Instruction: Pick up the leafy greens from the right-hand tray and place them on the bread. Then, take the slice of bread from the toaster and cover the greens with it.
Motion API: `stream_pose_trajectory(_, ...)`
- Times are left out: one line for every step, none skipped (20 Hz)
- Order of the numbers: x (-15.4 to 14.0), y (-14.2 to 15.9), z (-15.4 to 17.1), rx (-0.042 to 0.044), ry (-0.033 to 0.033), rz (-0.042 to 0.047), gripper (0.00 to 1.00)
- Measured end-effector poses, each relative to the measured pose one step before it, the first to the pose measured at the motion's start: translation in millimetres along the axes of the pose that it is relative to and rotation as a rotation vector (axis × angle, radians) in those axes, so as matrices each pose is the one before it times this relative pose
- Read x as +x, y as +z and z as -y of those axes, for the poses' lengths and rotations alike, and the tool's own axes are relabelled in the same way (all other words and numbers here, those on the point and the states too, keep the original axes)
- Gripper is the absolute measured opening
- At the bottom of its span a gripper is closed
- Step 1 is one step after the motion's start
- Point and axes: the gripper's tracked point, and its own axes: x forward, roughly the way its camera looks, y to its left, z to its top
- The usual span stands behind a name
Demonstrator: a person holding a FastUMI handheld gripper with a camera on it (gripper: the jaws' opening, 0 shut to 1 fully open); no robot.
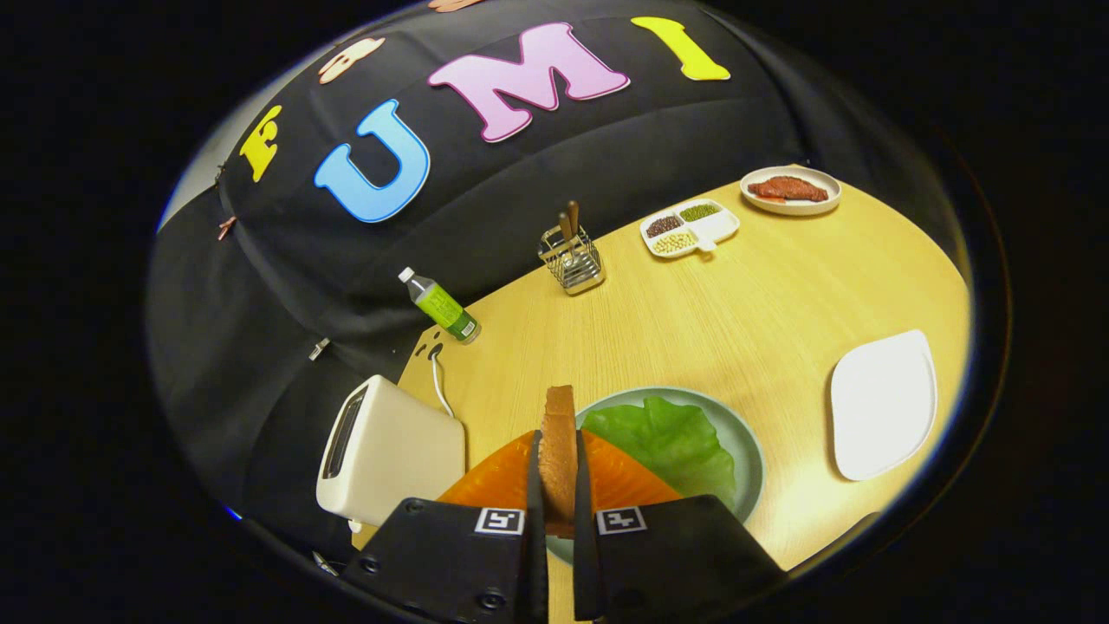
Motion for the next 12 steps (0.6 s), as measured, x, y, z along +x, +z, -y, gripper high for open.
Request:
stream_pose_trajectory(4.15,-5.42,5.28,0.00242,-0.00742,-0.01283,0.16)
stream_pose_trajectory(3.65,-2.99,7.37,-0.00607,-0.01540,-0.00729,0.16)
stream_pose_trajectory(2.82,0.97,12.23,-0.01252,-0.03124,0.00441,0.16)
stream_pose_trajectory(1.94,0.02,11.58,-0.01757,-0.03199,0.00100,0.16)
stream_pose_trajectory(1.85,-2.57,8.91,-0.01994,-0.02415,-0.01025,0.16)
stream_pose_trajectory(0.71,-4.55,5.57,-0.02099,-0.01390,-0.01160,0.16)
stream_pose_trajectory(-0.29,-3.50,7.94,-0.02359,-0.01714,-0.00890,0.16)
stream_pose_trajectory(1.25,-2.41,7.22,-0.02410,-0.01649,-0.00746,0.16)
stream_pose_trajectory(1.16,-2.80,4.53,-0.02101,-0.01477,-0.00297,0.16)
stream_pose_trajectory(0.22,-0.70,3.22,-0.01877,-0.00768,0.00277,0.16)
stream_pose_trajectory(0.35,-1.15,0.38,-0.01957,-0.00272,0.00164,0.16)
stream_pose_trajectory(0.83,-1.50,1.84,-0.02066,-0.00691,-0.00006,0.17)
